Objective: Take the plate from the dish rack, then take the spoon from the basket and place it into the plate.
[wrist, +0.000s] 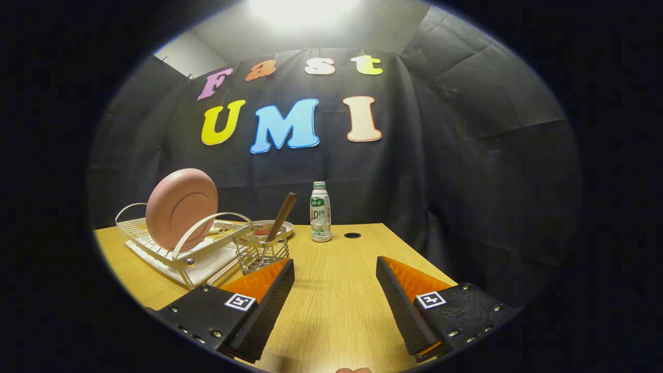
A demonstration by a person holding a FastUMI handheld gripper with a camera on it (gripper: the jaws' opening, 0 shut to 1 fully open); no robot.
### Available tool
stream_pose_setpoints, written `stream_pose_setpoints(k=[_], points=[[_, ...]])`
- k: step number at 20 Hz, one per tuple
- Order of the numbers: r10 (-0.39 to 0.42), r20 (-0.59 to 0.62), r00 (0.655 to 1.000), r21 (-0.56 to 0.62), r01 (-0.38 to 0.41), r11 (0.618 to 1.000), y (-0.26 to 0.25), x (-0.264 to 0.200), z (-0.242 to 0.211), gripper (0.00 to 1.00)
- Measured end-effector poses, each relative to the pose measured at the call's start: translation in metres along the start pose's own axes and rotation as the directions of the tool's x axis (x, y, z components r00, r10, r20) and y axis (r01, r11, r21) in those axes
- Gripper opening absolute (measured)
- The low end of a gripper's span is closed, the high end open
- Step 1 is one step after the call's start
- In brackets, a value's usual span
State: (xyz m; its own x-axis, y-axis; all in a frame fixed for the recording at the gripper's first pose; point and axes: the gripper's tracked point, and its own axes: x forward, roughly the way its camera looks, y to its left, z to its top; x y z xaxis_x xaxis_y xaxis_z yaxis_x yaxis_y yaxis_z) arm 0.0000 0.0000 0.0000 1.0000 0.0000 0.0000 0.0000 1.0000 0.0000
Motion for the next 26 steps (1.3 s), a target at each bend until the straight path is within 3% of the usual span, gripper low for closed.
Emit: stream_pose_setpoints(k=[7, 15, 21, 26], points=[[-0.071, 0.111, 0.991, 0.002, 0.071, 0.997, -0.024, 0.047, 0.055, 0.97], [-0.194, 0.093, 0.977, -0.052, 0.199, 0.979, -0.050, -0.021, 0.147, 0.97], [-0.172, 0.076, 0.982, -0.024, 0.175, 0.984, -0.004, -0.074, 0.187, 0.97], [-0.079, 0.013, 0.997, 0.012, 0.079, 0.997, 0.060, -0.093, 0.187, 0.97]])
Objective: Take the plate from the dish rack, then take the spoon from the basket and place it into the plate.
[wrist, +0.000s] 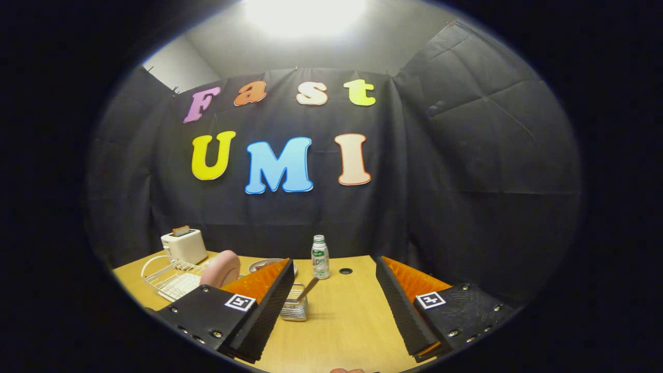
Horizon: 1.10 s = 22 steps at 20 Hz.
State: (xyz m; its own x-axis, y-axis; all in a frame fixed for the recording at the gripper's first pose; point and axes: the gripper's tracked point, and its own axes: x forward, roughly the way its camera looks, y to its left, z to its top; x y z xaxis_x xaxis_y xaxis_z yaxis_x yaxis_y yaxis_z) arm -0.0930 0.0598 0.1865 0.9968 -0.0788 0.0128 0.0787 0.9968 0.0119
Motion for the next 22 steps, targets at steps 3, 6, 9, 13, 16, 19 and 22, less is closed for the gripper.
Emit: stream_pose_setpoints(k=[3, 6, 9, 13, 16, 19, 22], points=[[0.067, -0.051, 0.996, 0.026, -0.066, 0.998, 0.043, 0.003, -0.003, 0.97], [0.145, -0.106, 0.984, 0.040, -0.141, 0.989, 0.084, 0.017, -0.003, 0.97], [0.207, -0.145, 0.967, 0.027, -0.206, 0.978, 0.117, 0.043, -0.001, 0.97], [0.276, -0.247, 0.929, 0.063, -0.269, 0.961, 0.153, 0.080, -0.015, 0.97], [0.304, -0.348, 0.887, 0.084, -0.294, 0.952, 0.174, 0.107, -0.035, 0.97], [0.330, -0.422, 0.844, 0.076, -0.330, 0.941, 0.193, 0.132, -0.047, 0.97], [0.341, -0.512, 0.789, 0.097, -0.341, 0.935, 0.208, 0.154, -0.062, 0.97]])
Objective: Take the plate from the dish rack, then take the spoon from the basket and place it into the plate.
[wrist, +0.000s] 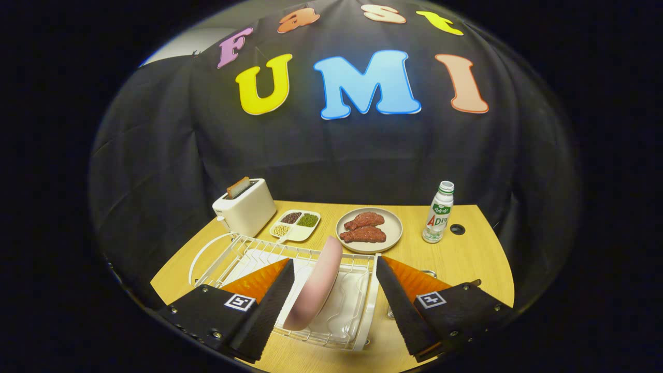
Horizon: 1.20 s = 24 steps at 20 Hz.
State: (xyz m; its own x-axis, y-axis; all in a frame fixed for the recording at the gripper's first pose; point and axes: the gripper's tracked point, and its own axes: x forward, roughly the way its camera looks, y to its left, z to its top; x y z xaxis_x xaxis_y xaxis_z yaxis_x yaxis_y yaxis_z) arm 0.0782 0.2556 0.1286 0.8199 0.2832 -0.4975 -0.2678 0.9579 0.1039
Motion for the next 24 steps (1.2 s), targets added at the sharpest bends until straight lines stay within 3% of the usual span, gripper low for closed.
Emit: stream_pose_setpoints(k=[5, 7, 11, 12, 16, 18, 24], points=[[0.013, -0.158, 0.987, -0.001, -0.013, 1.000, 0.007, 0.040, -0.004, 0.96], [0.020, -0.233, 0.972, 0.003, -0.020, 1.000, 0.010, 0.055, -0.014, 0.86], [0.062, -0.408, 0.911, 0.082, -0.032, 0.996, 0.014, 0.078, -0.043, 0.86], [0.070, -0.445, 0.893, 0.105, -0.026, 0.994, 0.015, 0.081, -0.048, 0.79], [0.120, -0.529, 0.840, 0.175, -0.031, 0.984, 0.018, 0.087, -0.064, 0.82], [0.135, -0.565, 0.814, 0.204, -0.021, 0.979, 0.021, 0.087, -0.068, 0.52], [0.052, -0.693, 0.719, 0.160, 0.084, 0.983, 0.003, 0.076, -0.085, 0.39]])
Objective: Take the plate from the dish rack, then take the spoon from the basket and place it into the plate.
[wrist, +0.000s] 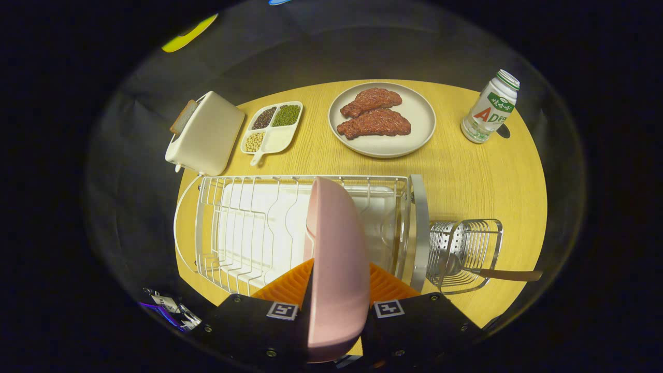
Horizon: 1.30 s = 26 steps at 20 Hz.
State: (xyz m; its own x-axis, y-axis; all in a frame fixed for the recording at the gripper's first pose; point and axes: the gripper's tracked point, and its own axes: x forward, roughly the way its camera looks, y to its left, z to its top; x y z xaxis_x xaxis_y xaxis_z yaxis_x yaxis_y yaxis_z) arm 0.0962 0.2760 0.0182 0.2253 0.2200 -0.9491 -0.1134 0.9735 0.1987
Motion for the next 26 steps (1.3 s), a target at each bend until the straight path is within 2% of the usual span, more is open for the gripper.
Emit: stream_pose_setpoints(k=[4, 13, 17, 20, 25, 26], points=[[-0.043, -0.011, 0.999, -0.016, 0.043, 0.999, -0.005, 0.002, 0.004, 0.33], [-0.220, -0.027, 0.975, -0.152, 0.213, 0.965, -0.006, -0.020, 0.023, 0.32], [-0.267, -0.045, 0.963, -0.184, 0.255, 0.949, -0.004, -0.027, 0.018, 0.32], [-0.279, -0.044, 0.959, -0.172, 0.268, 0.948, -0.007, -0.033, 0.016, 0.32], [-0.224, -0.037, 0.974, -0.142, 0.217, 0.966, -0.005, -0.047, 0.015, 0.32], [-0.237, -0.025, 0.971, -0.142, 0.231, 0.963, -0.010, -0.055, 0.015, 0.32]])
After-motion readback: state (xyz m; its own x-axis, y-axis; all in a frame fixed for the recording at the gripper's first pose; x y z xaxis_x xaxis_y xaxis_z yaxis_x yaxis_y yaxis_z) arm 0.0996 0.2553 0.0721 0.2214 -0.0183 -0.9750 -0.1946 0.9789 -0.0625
